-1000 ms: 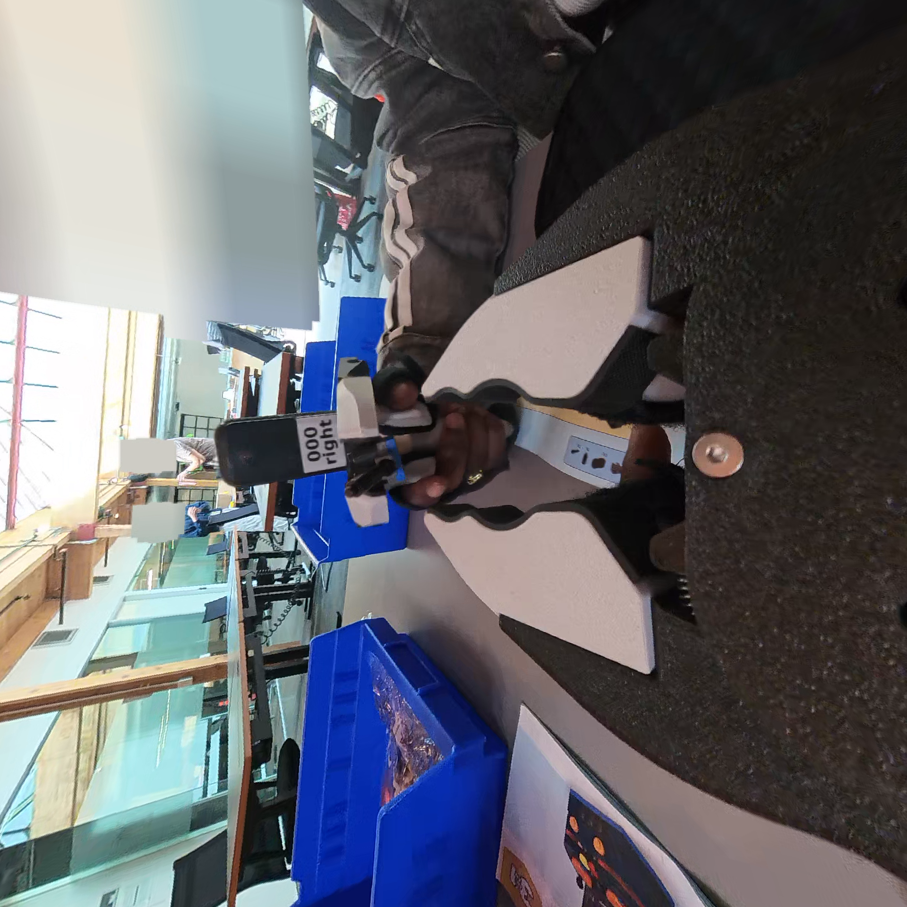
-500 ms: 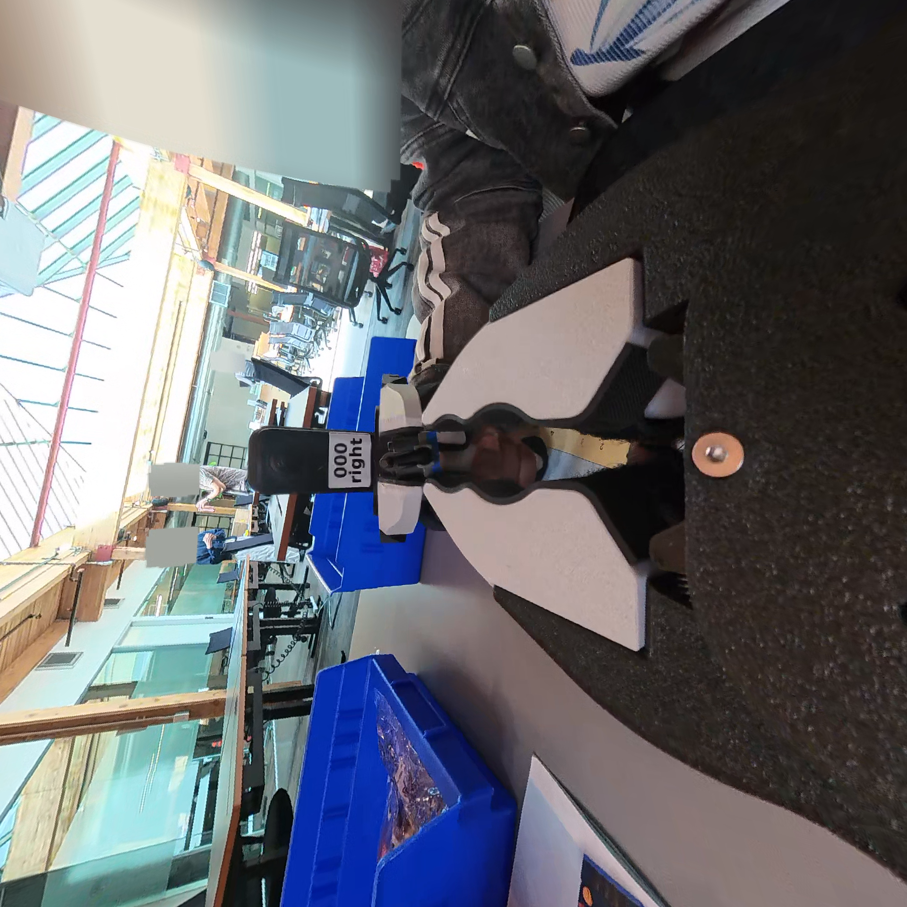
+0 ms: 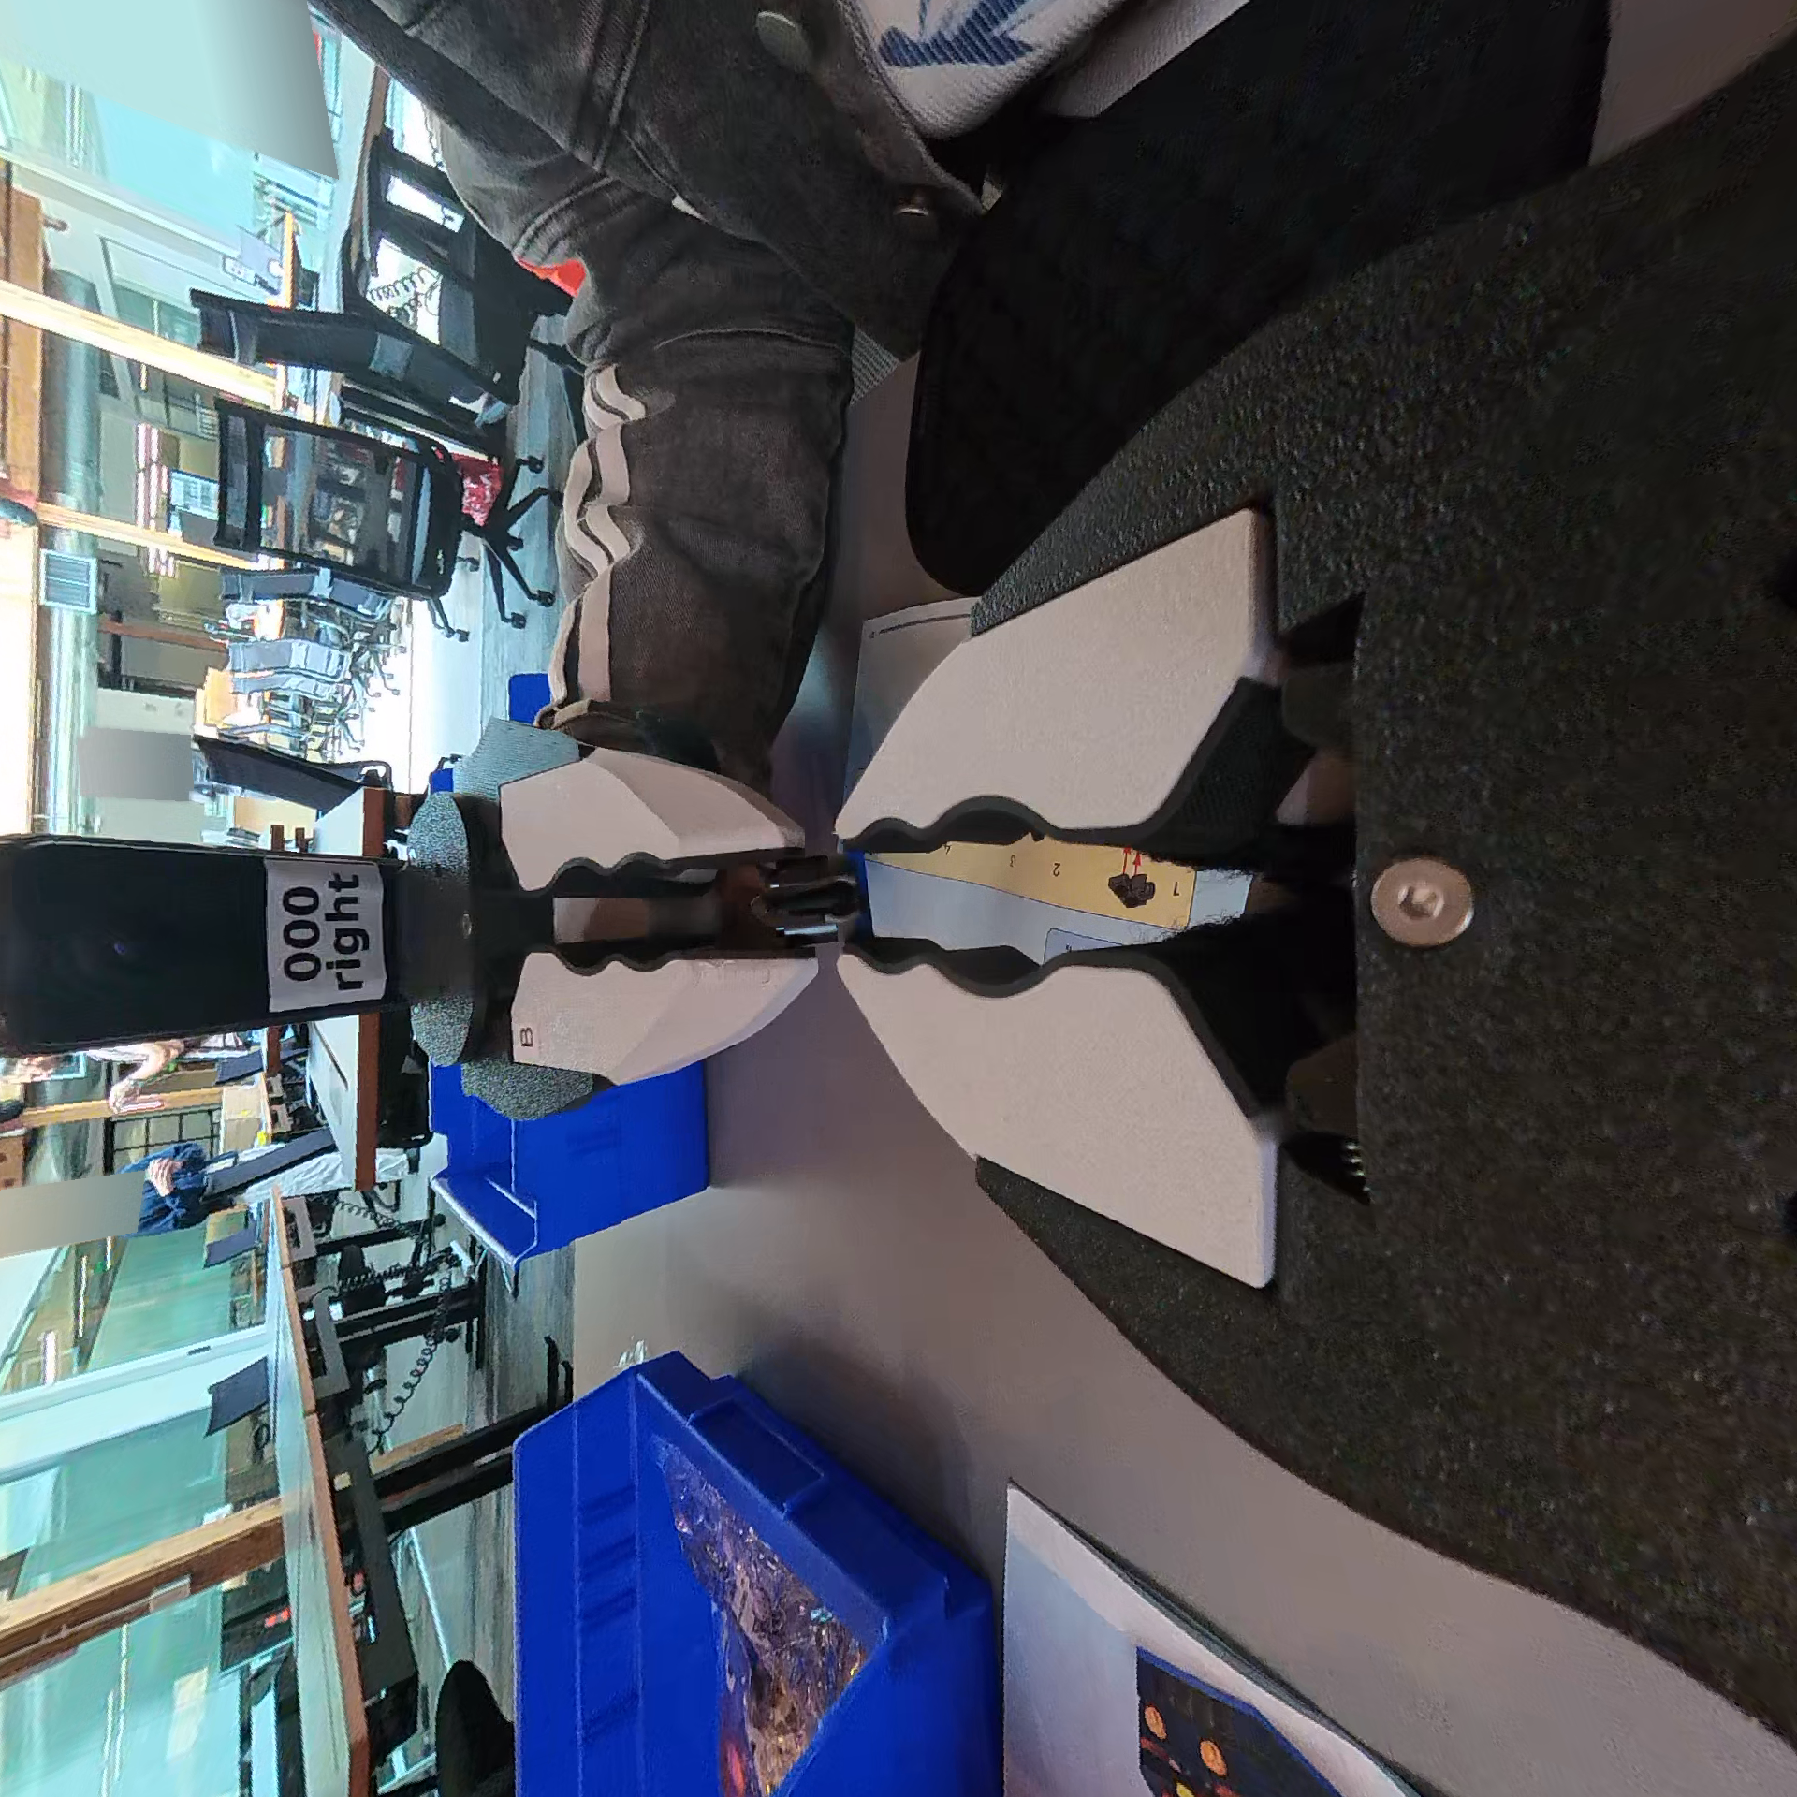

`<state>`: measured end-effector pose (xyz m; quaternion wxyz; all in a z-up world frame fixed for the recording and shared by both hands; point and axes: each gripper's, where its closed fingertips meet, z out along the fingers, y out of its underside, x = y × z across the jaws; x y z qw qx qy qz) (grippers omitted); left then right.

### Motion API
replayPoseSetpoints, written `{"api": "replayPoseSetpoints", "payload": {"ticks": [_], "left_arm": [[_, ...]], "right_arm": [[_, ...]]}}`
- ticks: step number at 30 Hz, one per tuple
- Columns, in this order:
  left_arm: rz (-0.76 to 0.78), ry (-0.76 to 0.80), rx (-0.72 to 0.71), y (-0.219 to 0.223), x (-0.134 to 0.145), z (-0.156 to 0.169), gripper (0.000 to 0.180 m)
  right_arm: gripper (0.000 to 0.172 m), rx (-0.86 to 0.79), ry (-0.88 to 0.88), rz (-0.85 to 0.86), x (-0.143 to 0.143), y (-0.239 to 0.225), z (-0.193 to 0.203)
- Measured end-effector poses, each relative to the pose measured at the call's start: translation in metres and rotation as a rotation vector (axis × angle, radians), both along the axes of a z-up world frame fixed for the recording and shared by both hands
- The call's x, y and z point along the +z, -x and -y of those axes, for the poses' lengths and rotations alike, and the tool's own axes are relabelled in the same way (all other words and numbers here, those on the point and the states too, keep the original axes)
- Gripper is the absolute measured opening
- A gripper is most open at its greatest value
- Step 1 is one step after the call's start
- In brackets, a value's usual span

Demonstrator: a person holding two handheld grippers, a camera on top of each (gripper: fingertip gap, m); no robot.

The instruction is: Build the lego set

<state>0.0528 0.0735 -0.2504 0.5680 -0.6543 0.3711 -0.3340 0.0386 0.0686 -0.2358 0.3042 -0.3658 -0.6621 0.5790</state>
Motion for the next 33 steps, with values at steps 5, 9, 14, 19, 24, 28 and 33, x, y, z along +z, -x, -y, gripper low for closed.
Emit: {"api": "replayPoseSetpoints", "payload": {"ticks": [5, 9, 14, 19, 24, 28, 33], "left_arm": [[-0.005, 0.012, -0.001, 0.001, -0.003, -0.001, 0.016], [-0.019, 0.014, 0.000, 0.002, -0.004, -0.001, 0.016], [-0.097, 0.029, 0.035, 0.009, -0.012, -0.005, 0.023], [-0.350, 0.124, 0.233, 0.057, -0.040, -0.023, 0.029], [-0.345, 0.280, 0.273, 0.063, -0.064, -0.028, 0.028], [-0.432, 0.325, 0.290, 0.067, -0.084, -0.030, 0.029], [-0.444, 0.331, 0.248, 0.059, -0.090, -0.028, 0.038]], "right_arm": [[0.017, -0.016, -0.057, 0.030, -0.005, -0.001, -0.001], [0.016, -0.023, -0.081, 0.038, -0.008, 0.000, -0.002], [0.016, -0.069, -0.112, 0.041, -0.009, 0.000, -0.011], [0.016, -0.194, -0.098, 0.096, -0.022, 0.004, -0.044], [0.016, -0.217, -0.148, 0.274, -0.055, 0.022, -0.058], [0.016, -0.215, -0.196, 0.336, -0.073, 0.036, -0.063], [0.016, -0.189, -0.239, 0.391, -0.091, 0.039, -0.064]]}}
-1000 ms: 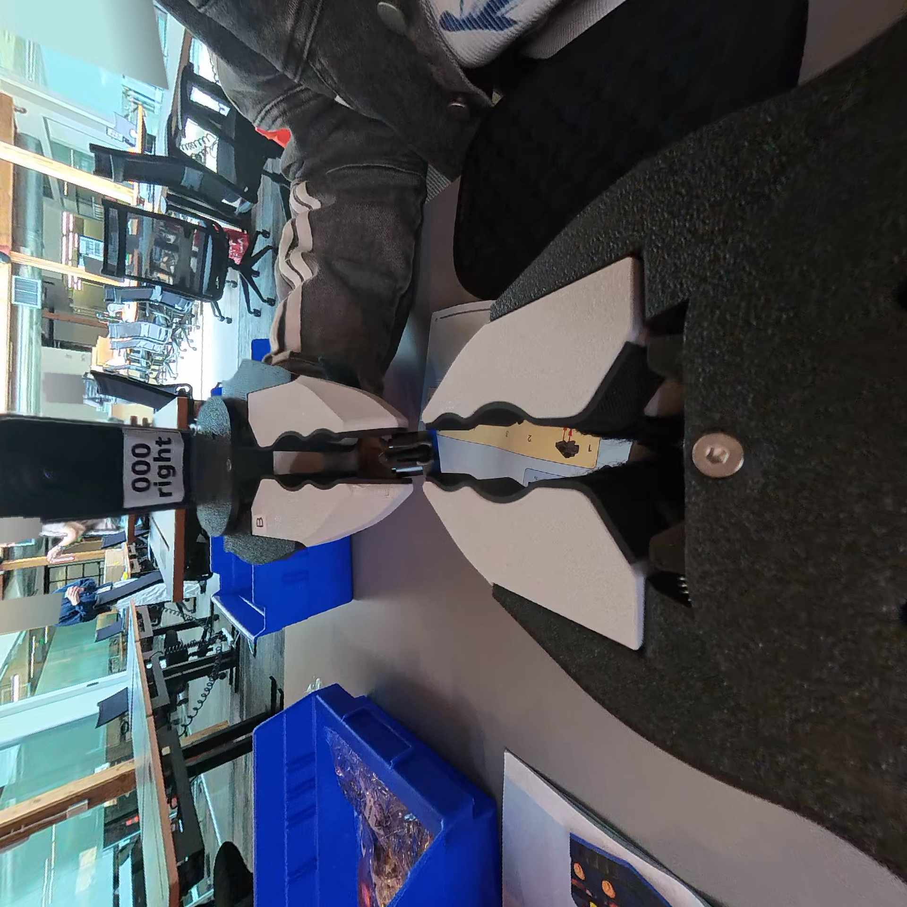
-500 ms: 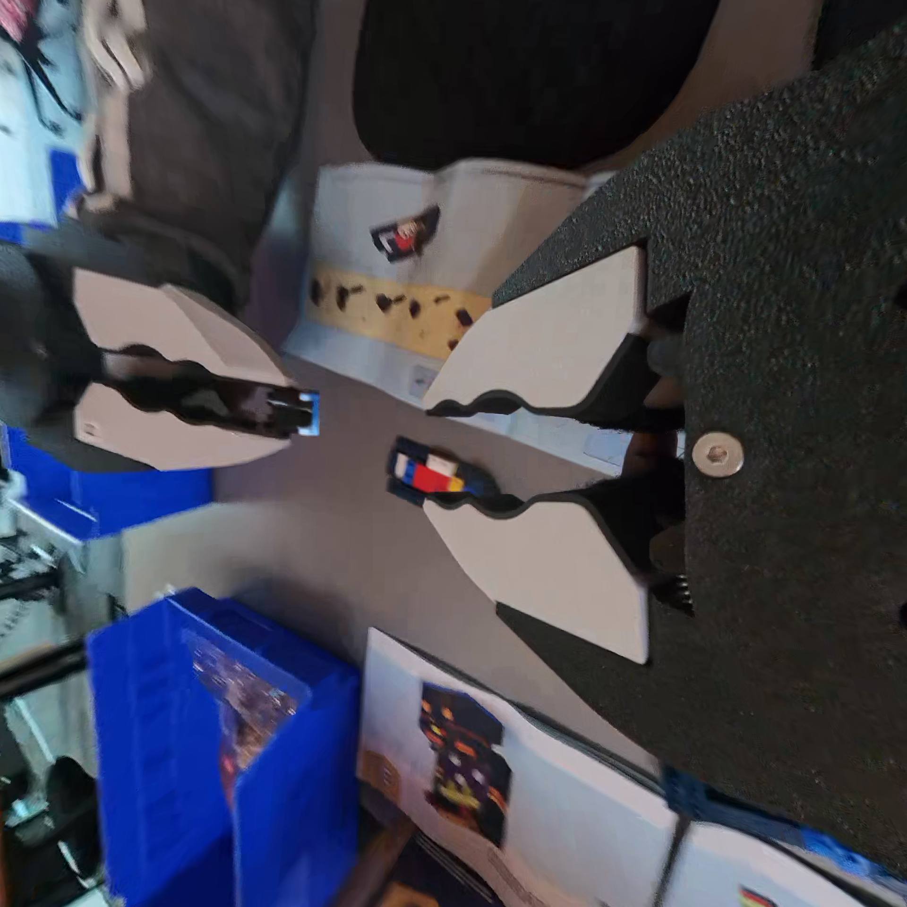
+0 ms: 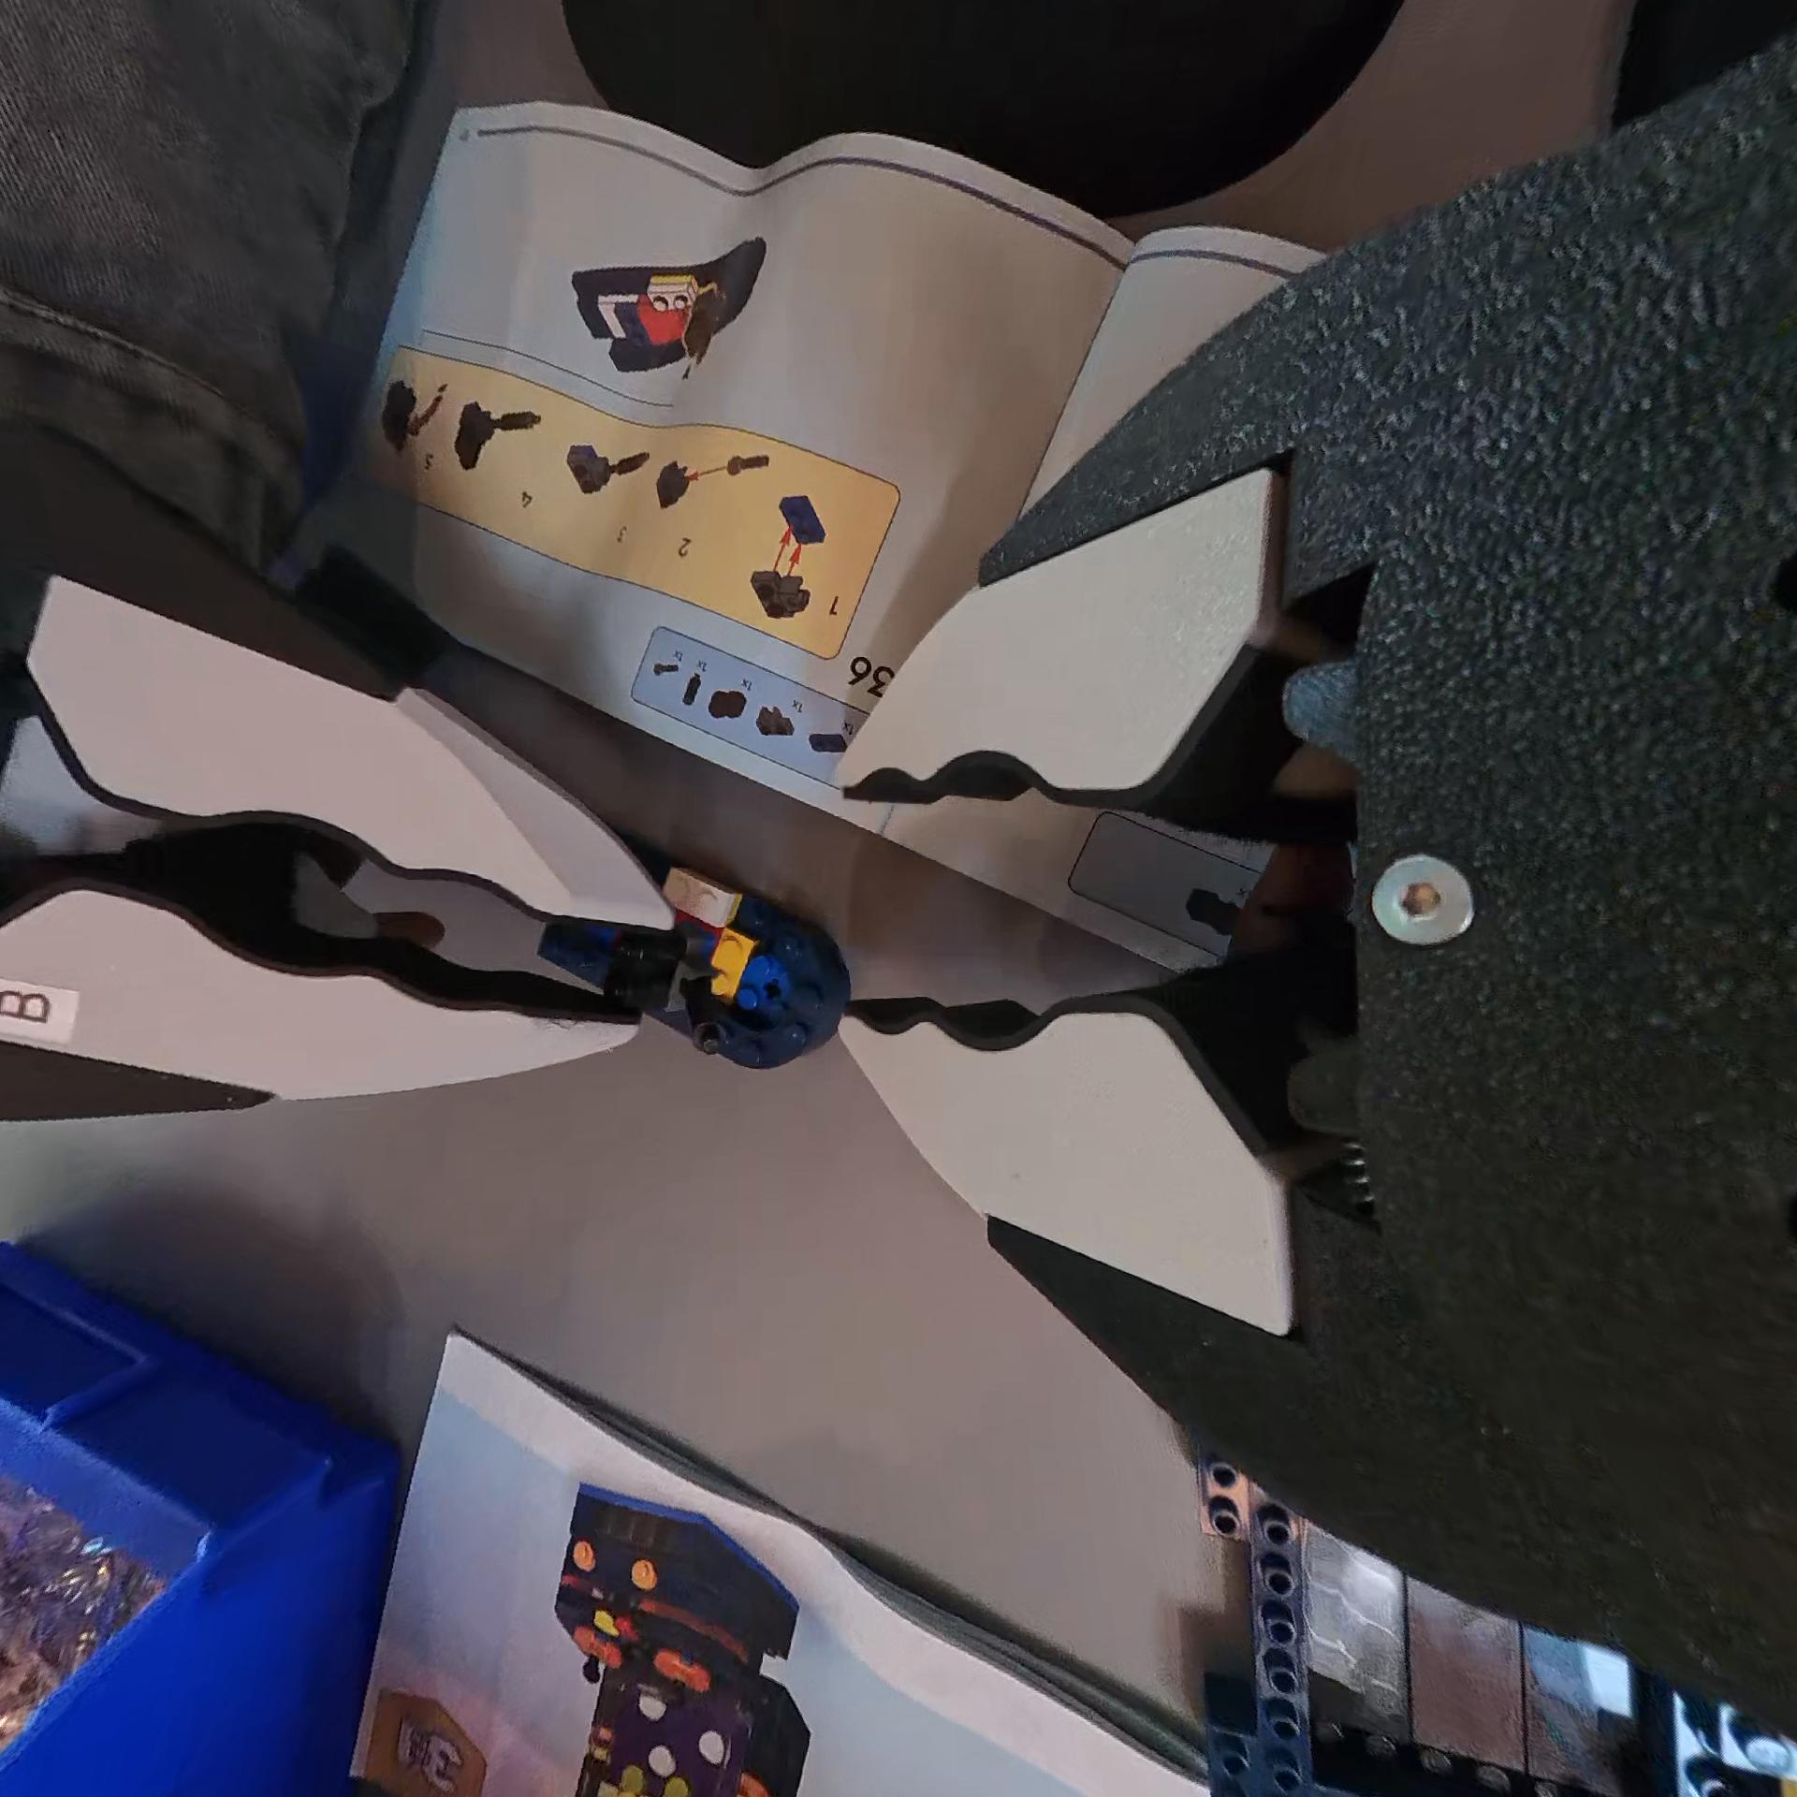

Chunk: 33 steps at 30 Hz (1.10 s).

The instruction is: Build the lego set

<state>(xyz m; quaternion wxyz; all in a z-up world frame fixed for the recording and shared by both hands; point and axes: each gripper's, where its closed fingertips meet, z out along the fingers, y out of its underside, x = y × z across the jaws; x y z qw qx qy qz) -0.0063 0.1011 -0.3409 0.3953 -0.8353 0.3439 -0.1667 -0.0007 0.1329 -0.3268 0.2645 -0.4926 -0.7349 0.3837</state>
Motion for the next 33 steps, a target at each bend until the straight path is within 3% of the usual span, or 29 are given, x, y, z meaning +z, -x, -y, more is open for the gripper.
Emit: {"api": "replayPoseSetpoints", "payload": {"ticks": [9, 30, 33], "left_arm": [[0.010, 0.080, -0.009, -0.002, -0.014, 0.004, 0.040], [0.046, 0.113, -0.034, -0.004, -0.015, 0.007, 0.035], [0.054, 0.116, -0.040, -0.004, -0.015, 0.007, 0.041]], "right_arm": [[0.016, 0.022, -0.080, 0.058, -0.011, 0.000, -0.001], [0.016, 0.077, -0.324, 0.450, -0.018, 0.000, -0.001], [0.016, 0.081, -0.349, 0.512, -0.019, 0.000, -0.001]]}}
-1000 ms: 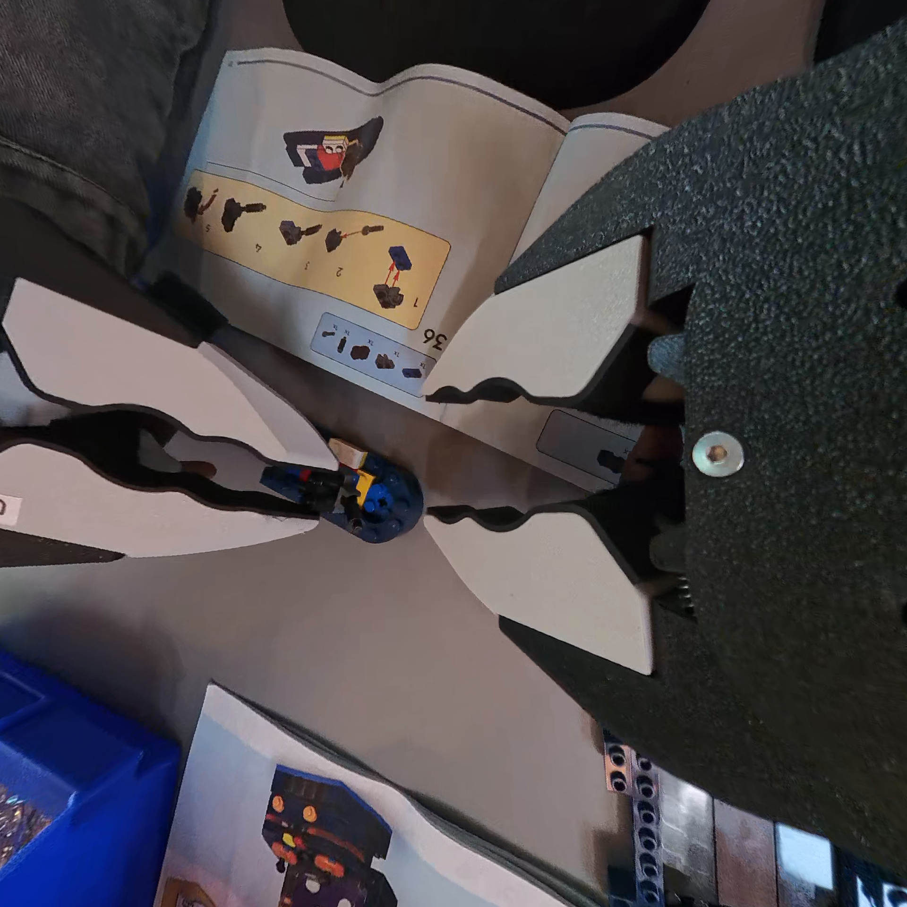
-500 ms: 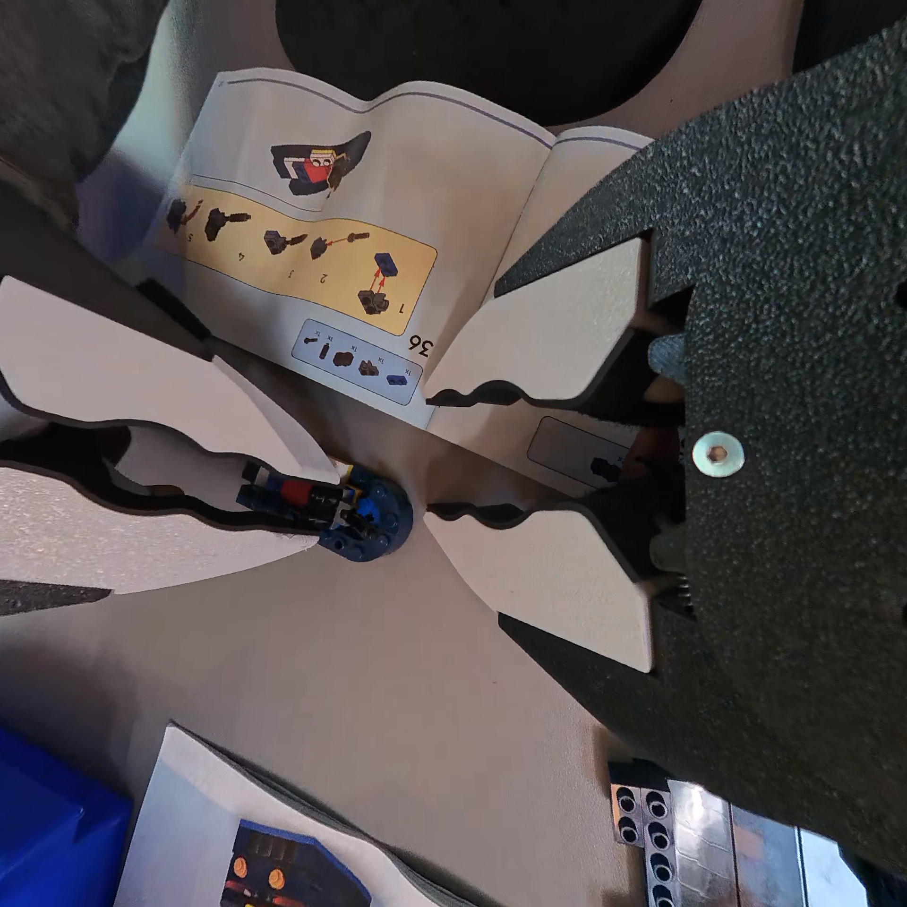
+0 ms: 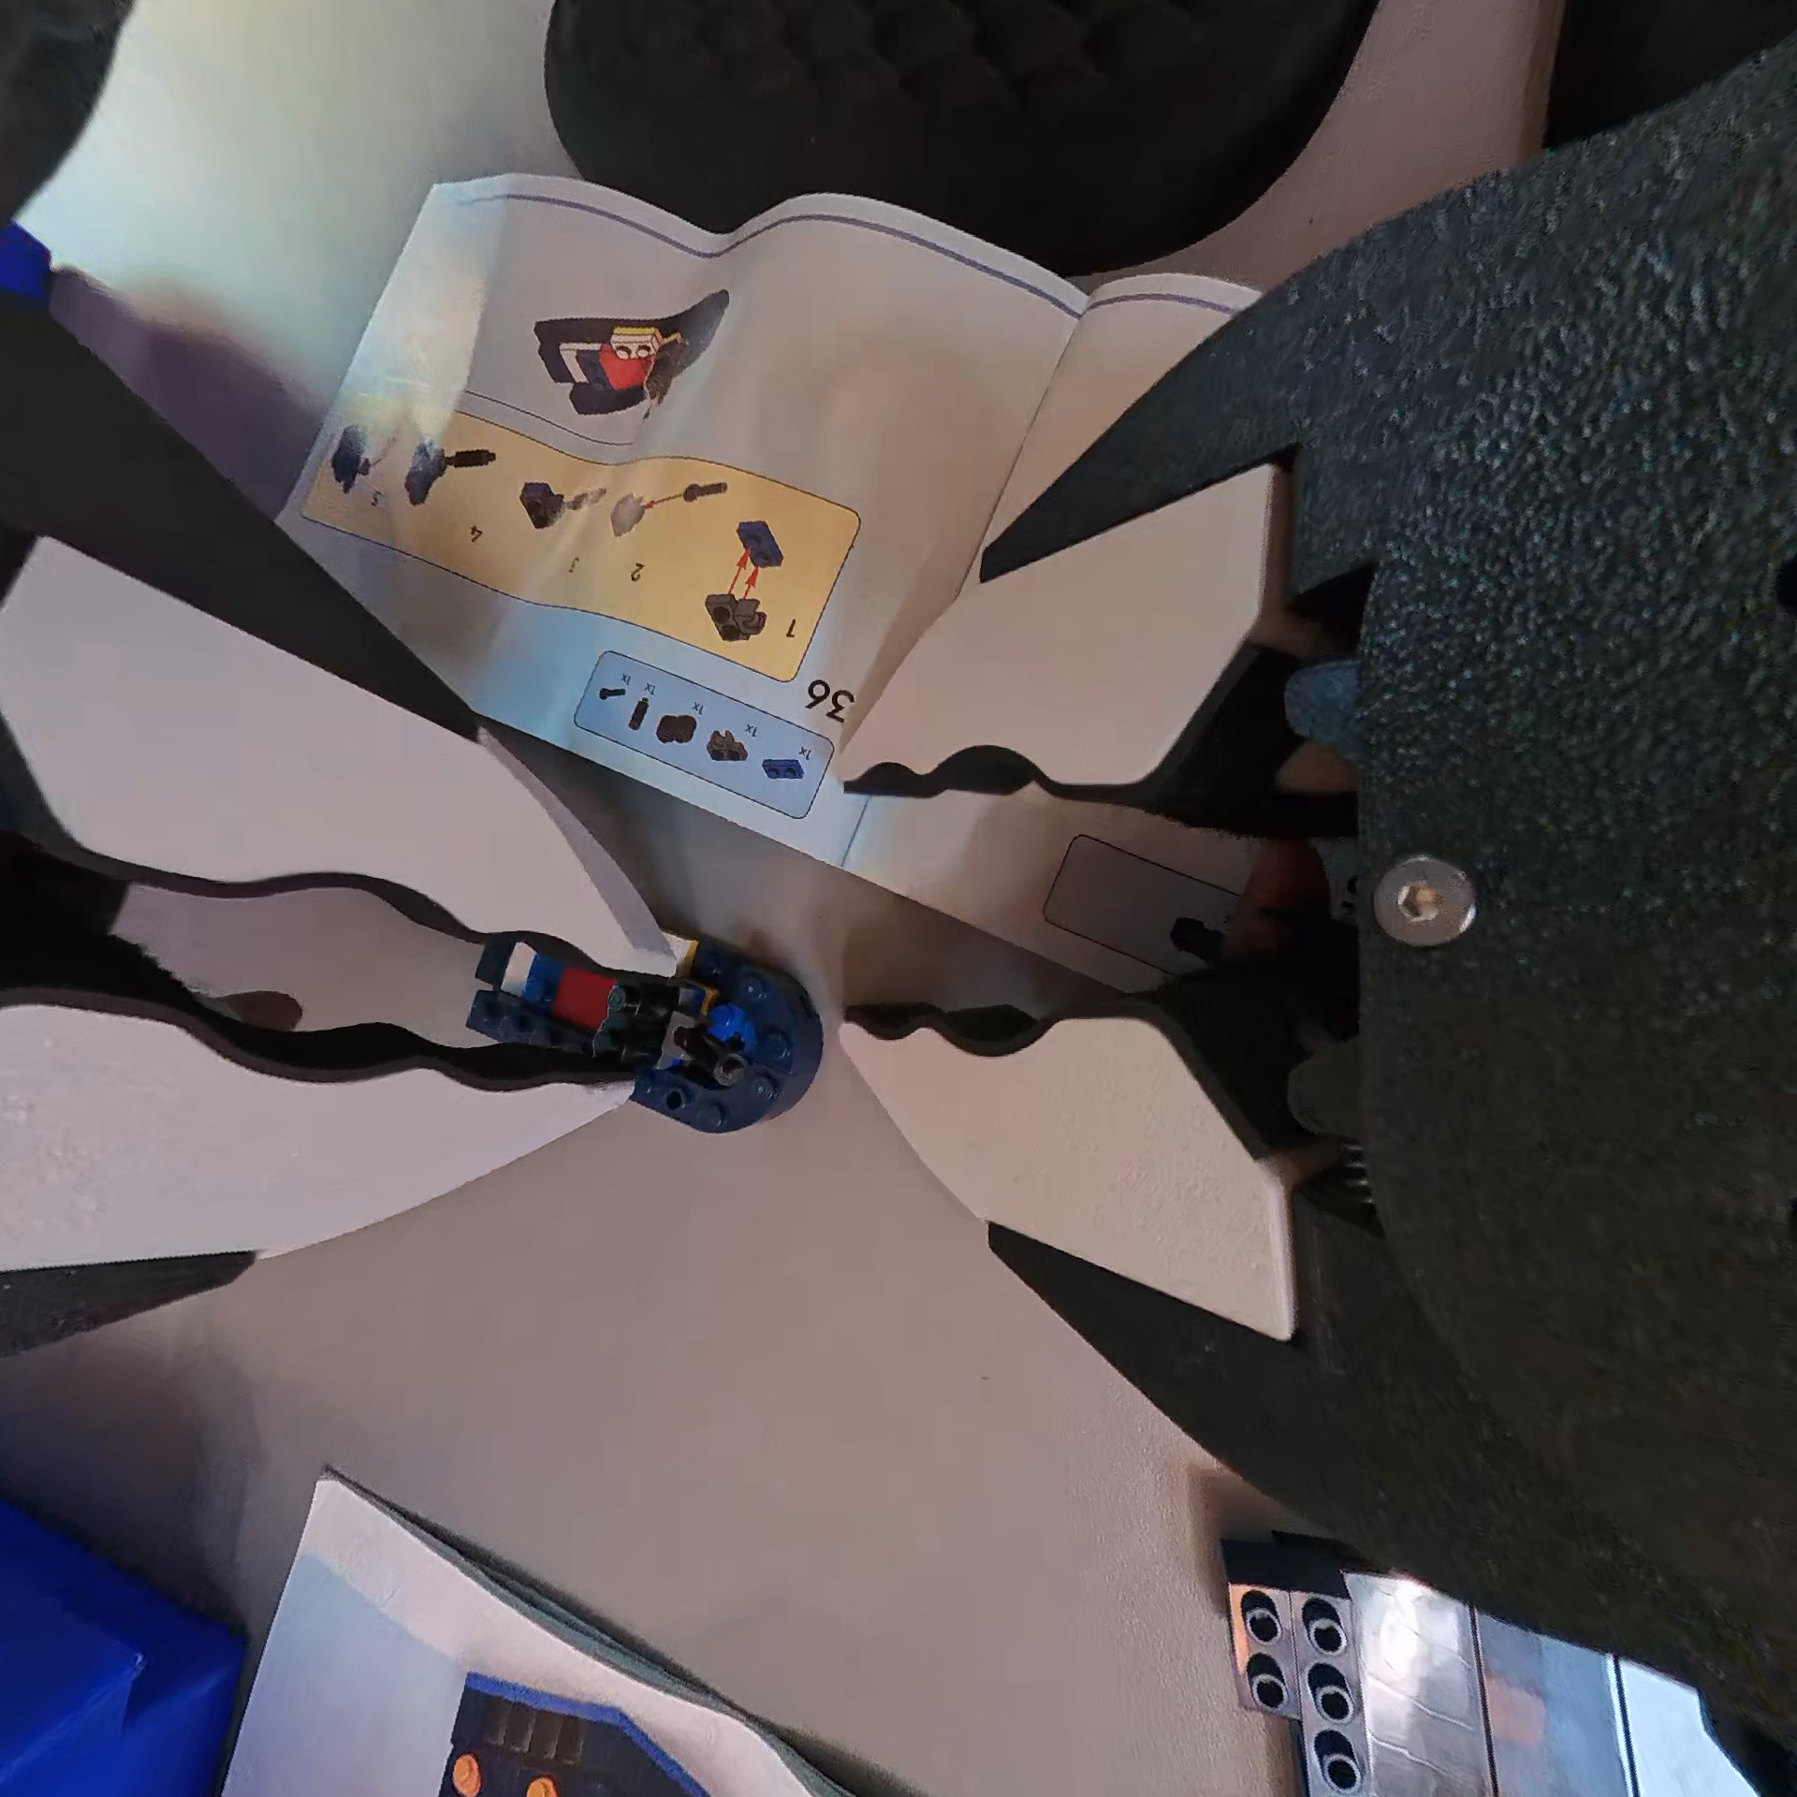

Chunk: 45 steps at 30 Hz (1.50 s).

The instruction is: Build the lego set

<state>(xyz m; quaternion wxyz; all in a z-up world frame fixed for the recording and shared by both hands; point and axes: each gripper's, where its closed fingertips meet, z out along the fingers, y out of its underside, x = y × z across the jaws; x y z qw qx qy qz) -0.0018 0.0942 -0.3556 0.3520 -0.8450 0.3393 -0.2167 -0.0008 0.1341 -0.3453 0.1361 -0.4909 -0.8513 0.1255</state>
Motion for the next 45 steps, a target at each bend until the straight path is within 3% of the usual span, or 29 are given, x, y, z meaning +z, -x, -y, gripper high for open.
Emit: {"api": "replayPoseSetpoints", "payload": {"ticks": [8, 26, 33, 36, 41, 45], "left_arm": [[0.032, 0.015, -0.038, -0.004, 0.002, 0.004, 0.059], [0.084, 0.031, 0.003, 0.001, 0.006, 0.000, 0.060], [0.055, 0.030, -0.013, 0.000, 0.003, 0.002, 0.060], [0.063, 0.035, -0.013, 0.000, 0.003, 0.002, 0.060], [0.065, 0.036, -0.007, 0.000, 0.003, 0.002, 0.060], [0.065, 0.028, 0.005, 0.001, 0.004, 0.000, 0.063]], "right_arm": [[0.016, -0.008, -0.020, 0.121, -0.001, 0.002, 0.001], [0.016, -0.037, -0.084, 0.114, -0.002, 0.001, 0.000], [0.018, -0.024, -0.054, 0.017, -0.002, 0.005, 0.000], [0.046, -0.075, 0.021, -0.027, -0.006, 0.003, 0.000], [0.056, -0.123, 0.127, -0.129, 0.000, -0.009, 0.000], [0.046, -0.171, 0.198, -0.274, -0.001, -0.013, -0.012]]}}
